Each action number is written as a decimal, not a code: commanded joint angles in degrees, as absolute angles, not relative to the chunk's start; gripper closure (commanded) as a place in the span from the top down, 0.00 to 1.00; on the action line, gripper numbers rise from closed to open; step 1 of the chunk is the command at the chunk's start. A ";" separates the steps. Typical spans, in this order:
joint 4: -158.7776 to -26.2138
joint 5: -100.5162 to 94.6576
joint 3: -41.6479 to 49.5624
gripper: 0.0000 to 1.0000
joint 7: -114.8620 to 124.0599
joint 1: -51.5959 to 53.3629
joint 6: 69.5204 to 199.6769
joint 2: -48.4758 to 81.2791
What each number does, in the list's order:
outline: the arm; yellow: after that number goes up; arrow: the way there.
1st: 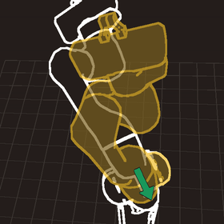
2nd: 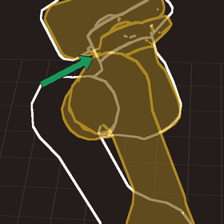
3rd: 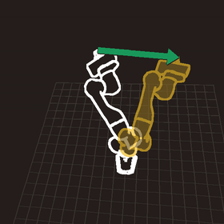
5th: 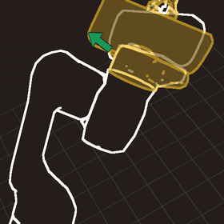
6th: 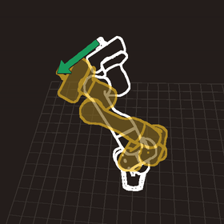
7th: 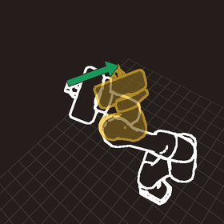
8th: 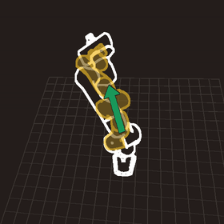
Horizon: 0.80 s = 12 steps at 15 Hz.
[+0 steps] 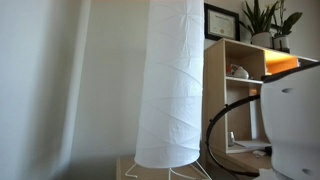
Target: Close the drawer on the right
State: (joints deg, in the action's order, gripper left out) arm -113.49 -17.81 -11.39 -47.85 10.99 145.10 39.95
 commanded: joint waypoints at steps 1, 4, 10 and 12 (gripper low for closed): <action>-115.58 -18.24 -11.79 1.00 -46.69 10.48 144.70 39.08; -115.92 -18.24 -11.91 1.00 -47.09 10.42 144.25 40.02; -113.99 -18.53 -11.84 1.00 -47.77 10.46 144.11 43.66; -113.35 -18.64 -11.83 1.00 -47.95 10.53 143.99 44.95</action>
